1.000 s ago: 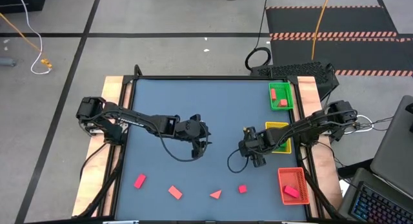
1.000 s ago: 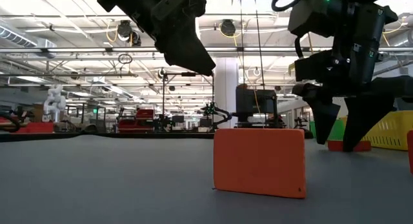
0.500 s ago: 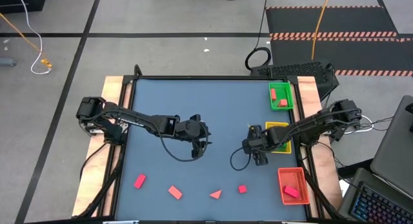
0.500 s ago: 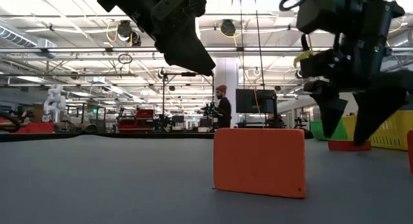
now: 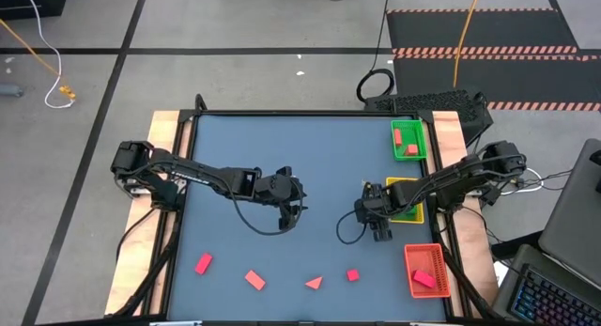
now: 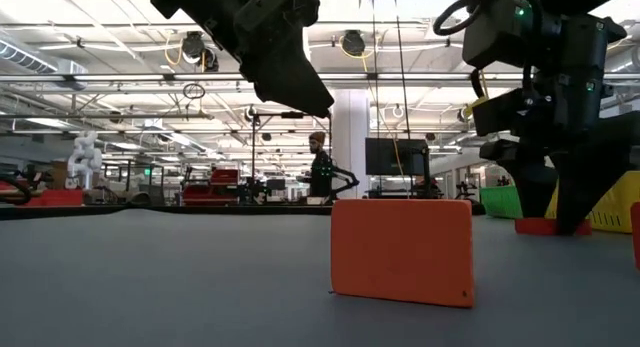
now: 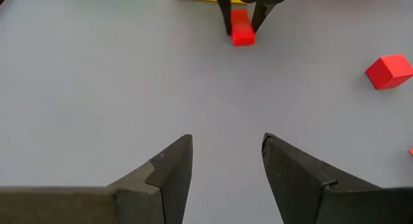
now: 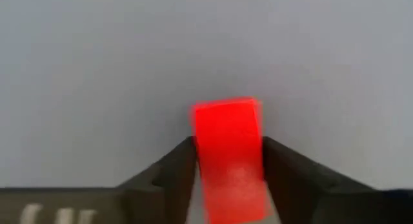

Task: Sort & place blocks by color
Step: Put the top left red block into the orange basket

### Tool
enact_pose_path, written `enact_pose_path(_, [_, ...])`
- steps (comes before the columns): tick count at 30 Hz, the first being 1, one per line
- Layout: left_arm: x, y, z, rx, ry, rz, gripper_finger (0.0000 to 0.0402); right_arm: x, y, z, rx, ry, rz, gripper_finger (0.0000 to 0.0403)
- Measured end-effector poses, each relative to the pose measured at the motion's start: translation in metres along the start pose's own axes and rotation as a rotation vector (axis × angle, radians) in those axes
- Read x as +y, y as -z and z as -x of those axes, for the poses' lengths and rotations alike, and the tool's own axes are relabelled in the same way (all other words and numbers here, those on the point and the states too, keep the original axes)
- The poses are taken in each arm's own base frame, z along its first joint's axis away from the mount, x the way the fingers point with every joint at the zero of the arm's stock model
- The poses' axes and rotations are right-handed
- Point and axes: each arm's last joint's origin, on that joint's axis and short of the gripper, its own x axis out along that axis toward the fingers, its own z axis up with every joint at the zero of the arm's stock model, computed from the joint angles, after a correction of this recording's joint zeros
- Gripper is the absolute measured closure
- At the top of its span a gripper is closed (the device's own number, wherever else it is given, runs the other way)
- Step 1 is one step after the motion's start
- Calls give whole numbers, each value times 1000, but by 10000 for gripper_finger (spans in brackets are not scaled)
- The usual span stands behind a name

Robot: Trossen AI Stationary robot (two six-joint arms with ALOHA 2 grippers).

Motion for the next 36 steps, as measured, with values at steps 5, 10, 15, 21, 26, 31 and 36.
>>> enact_pose_path(5, [0, 0, 0, 0, 0, 0, 213, 0, -1, 2, -24, -11, 2, 283])
enact_pose_path(10, [0, 0, 0, 0, 0, 0, 213, 2, -7, 16, -83, -15, -16, 283])
enact_pose_path(15, [0, 0, 0, 0, 0, 0, 213, 10, -14, 44, -148, -132, -75, 283])
enact_pose_path(21, [0, 0, 0, 0, 0, 0, 213, 30, -11, 70, -40, -406, -220, 283])
enact_pose_path(26, [0, 0, 0, 0, 0, 2, 213, 51, 1, 88, 131, -552, -342, 283])
enact_pose_path(31, [0, 0, 0, 0, -1, 1, 213, 68, 22, 100, 292, -512, -496, 283])
enact_pose_path(36, [3, 0, 0, -1, -6, -14, 213, 81, 41, 107, 385, -412, -623, 283])
